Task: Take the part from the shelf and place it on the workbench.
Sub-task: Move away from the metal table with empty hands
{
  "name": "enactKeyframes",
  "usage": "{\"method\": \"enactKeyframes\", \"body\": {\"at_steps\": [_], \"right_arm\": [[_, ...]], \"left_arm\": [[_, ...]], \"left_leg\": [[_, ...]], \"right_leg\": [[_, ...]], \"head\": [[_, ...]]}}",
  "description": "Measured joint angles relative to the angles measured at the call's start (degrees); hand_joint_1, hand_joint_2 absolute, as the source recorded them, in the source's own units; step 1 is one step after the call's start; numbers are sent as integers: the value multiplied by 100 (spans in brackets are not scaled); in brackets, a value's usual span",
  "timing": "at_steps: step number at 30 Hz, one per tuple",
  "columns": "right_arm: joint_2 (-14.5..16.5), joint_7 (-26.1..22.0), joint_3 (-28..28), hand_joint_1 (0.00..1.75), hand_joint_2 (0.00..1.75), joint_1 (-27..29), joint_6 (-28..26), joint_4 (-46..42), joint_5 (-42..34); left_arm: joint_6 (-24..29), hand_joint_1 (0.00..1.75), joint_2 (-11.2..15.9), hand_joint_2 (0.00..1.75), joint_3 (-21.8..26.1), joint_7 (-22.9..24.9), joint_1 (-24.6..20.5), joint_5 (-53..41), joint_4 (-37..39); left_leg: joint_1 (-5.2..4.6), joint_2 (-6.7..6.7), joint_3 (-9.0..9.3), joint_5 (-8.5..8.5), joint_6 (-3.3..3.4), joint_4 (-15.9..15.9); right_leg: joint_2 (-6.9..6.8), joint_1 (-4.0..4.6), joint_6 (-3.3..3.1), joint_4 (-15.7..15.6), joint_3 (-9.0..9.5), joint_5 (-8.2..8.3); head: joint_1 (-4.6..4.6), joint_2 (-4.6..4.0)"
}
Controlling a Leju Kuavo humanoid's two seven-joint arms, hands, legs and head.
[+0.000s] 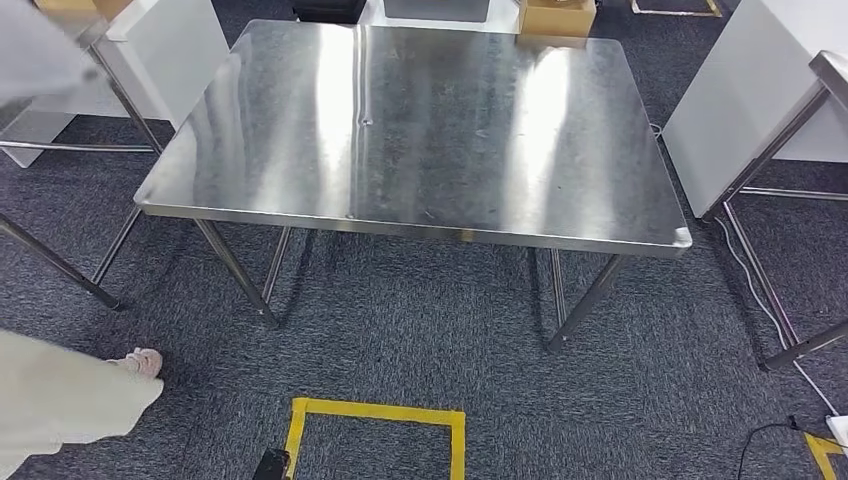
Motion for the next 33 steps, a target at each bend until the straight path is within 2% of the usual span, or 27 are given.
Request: {"method": "enactKeyframes", "body": {"at_steps": [1,2,3,4,5,6,7,9,10,11,12,14,15,16,18,20,21,23,25,26,27,28,29,30,31,32,33], "right_arm": [[-4,-9,10,0,175,-3,0,0,0],[-6,-17,17,0,175,-4,0,0,-1],[-7,-22,22,0,175,0,0,0,-1],[-5,-25,23,0,175,5,0,1,-4],[-3,-26,24,0,175,7,0,1,-7],[-2,-26,25,0,175,8,0,2,-9],[-2,-26,26,0,175,7,0,2,-11],[-4,-26,26,0,175,9,0,2,-11],[-5,-26,26,0,175,12,0,2,-11],[-5,-26,26,0,175,14,0,2,-11],[-4,-26,27,0,175,15,0,2,-10],[-2,-26,29,0,175,16,-1,2,-8],[0,-26,31,0,175,14,-1,2,-6],[2,-26,33,0,175,9,-2,2,-5],[7,-26,37,0,175,1,-3,2,-4],[8,-26,38,0,175,5,-5,2,-5],[6,-26,39,0,175,8,-6,2,-5],[2,-25,42,0,175,8,-7,2,-5],[2,-21,45,0,175,11,-7,2,-5],[1,-19,47,0,175,14,-7,2,-5],[1,-17,49,0,175,16,-7,2,-6],[-2,-16,53,0,175,16,-7,2,-7],[-5,-17,58,0,175,12,-8,2,-7],[-10,-16,64,0,175,4,-8,2,-7],[-14,-16,69,0,175,-3,-9,2,-6],[-17,-16,73,0,175,-7,-10,2,-5],[-19,-15,75,0,175,-7,-10,2,-5]], "left_arm": [[4,0,-5,0,0,-5,-1,-1,0],[8,0,-10,0,0,-9,-1,-1,0],[11,0,-15,0,0,-14,0,-2,0],[14,0,-17,0,0,-16,3,-2,0],[17,0,-19,0,0,-19,7,-2,0],[19,0,-19,0,0,-20,11,-2,0],[20,0,-19,0,0,-22,15,-2,0],[21,0,-19,0,0,-26,18,-1,0],[21,0,-19,0,0,-28,21,0,0],[21,0,-18,0,0,-29,23,4,0],[21,0,-17,0,0,-31,24,9,0],[21,0,-16,0,0,-33,20,16,0],[21,0,-17,0,0,-34,17,16,0],[21,0,-17,0,0,-36,16,16,0],[21,0,-17,0,0,-37,18,16,0],[21,0,-21,0,0,-37,16,17,0],[21,0,-25,0,0,-37,13,18,0],[21,0,-32,0,0,-37,5,18,0],[21,0,-33,0,0,-37,6,18,0],[21,0,-34,0,0,-37,10,18,0],[20,0,-34,0,0,-37,12,18,0],[18,0,-36,0,0,-37,14,18,0],[16,0,-36,0,0,-37,13,18,0],[14,0,-36,0,1,-37,11,18,-1],[11,0,-37,0,1,-37,8,20,-1],[6,0,-39,0,1,-37,5,24,-1],[0,0,-43,0,1,-37,3,30,-1]], "left_leg": [[-10,0,-48,33,-34,38],[-21,0,-78,65,-66,63],[-23,-1,-92,102,-97,73],[-10,-6,-107,119,-130,83],[7,-16,-134,66,-160,123],[26,-27,-187,-90,-193,248],[43,-39,-267,-332,-224,476],[59,-58,-458,-861,-278,1167],[69,-65,-513,-987,-300,1465],[82,-69,-494,-992,-316,1612],[98,-71,-371,-891,-323,1546],[126,-74,124,-624,-317,876],[124,-84,360,-558,-303,513],[115,-93,507,-541,-284,256],[73,-108,549,-554,-228,115],[56,-94,505,-488,-124,65],[54,-84,477,-436,-57,35],[48,-60,388,-331,43,-2],[30,-50,257,-237,80,1],[23,-46,191,-190,80,4],[18,-45,133,-146,72,8],[15,-46,85,-105,59,10],[13,-47,49,-69,41,14],[3,-47,23,-39,17,25],[-4,-44,7,-12,-13,33],[-8,-39,-2,12,-47,39],[-6,-35,-9,37,-86,40]], "right_leg": [[5,19,-32,-338,198,-43],[10,43,-77,-544,302,-102],[14,65,-124,-610,310,-122],[8,39,-178,-606,264,-98],[-1,19,-243,-603,236,-60],[-12,0,-320,-603,197,-13],[-25,-15,-389,-605,149,36],[-42,6,-461,-598,48,126],[-46,12,-466,-591,1,168],[-47,15,-454,-576,-47,206],[-46,12,-436,-554,-92,236],[-42,2,-397,-490,-179,269],[-42,8,-373,-461,-218,282],[-43,17,-341,-441,-247,301],[-44,33,-253,-436,-298,358],[-42,40,-170,-422,-345,378],[-37,41,-158,-330,-403,306],[-24,30,-200,218,-651,-51],[-16,27,-220,984,-954,-432],[-15,26,-194,1184,-1002,-514],[-14,25,-152,1148,-923,-500],[-14,26,-106,863,-713,-407],[-15,26,-70,428,-422,-281],[-14,33,-66,-37,-143,-177],[-7,48,-96,-386,54,-96],[-1,69,-145,-575,149,-58],[6,94,-205,-642,165,-40]], "head": [[7,0],[9,0],[6,0],[3,0],[-1,0],[-9,0],[-25,0],[-65,0],[-75,0],[-80,0],[-88,0],[-107,0],[-116,0],[-118,0],[-119,0],[-114,0],[-100,0],[-56,0],[-17,0],[-10,0],[-3,0],[5,0],[13,0],[24,0],[26,0],[21,0],[16,0]]}}
